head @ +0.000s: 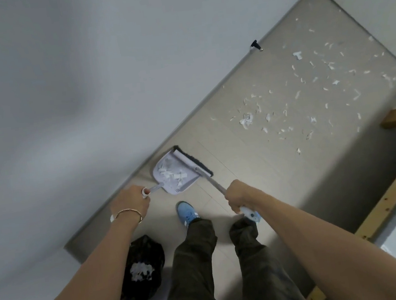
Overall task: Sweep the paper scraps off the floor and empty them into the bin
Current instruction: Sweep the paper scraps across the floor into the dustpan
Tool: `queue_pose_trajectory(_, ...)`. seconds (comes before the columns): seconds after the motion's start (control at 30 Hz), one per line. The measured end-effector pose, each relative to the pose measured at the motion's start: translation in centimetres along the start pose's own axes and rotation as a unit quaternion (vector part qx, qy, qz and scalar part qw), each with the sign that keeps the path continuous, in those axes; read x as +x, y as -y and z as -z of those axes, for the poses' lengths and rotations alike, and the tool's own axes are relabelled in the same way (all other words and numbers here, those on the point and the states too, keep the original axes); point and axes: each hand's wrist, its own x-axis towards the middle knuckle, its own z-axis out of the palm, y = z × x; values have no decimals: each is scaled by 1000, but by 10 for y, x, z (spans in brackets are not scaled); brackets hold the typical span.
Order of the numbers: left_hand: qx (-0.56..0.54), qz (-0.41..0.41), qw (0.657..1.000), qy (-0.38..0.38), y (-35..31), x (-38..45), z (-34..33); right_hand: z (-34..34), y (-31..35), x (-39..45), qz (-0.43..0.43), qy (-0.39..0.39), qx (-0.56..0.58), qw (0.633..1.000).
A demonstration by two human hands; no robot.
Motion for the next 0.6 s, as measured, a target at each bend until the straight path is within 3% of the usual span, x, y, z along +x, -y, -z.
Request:
queue_pose_trajectory(0.17,-12,-6,1000,8,1,-4,6,31,-29,-7,-50,-3,136,989)
queue_pose_trajectory(0.3,-23,-15,1000,4,2,-6,10,44,-60,-23,-91,-7,320,943)
queue_pose_trajectory(0.6,9,-60,998,0,-73,4,16,83,-121,-32,-89,-86,394,911)
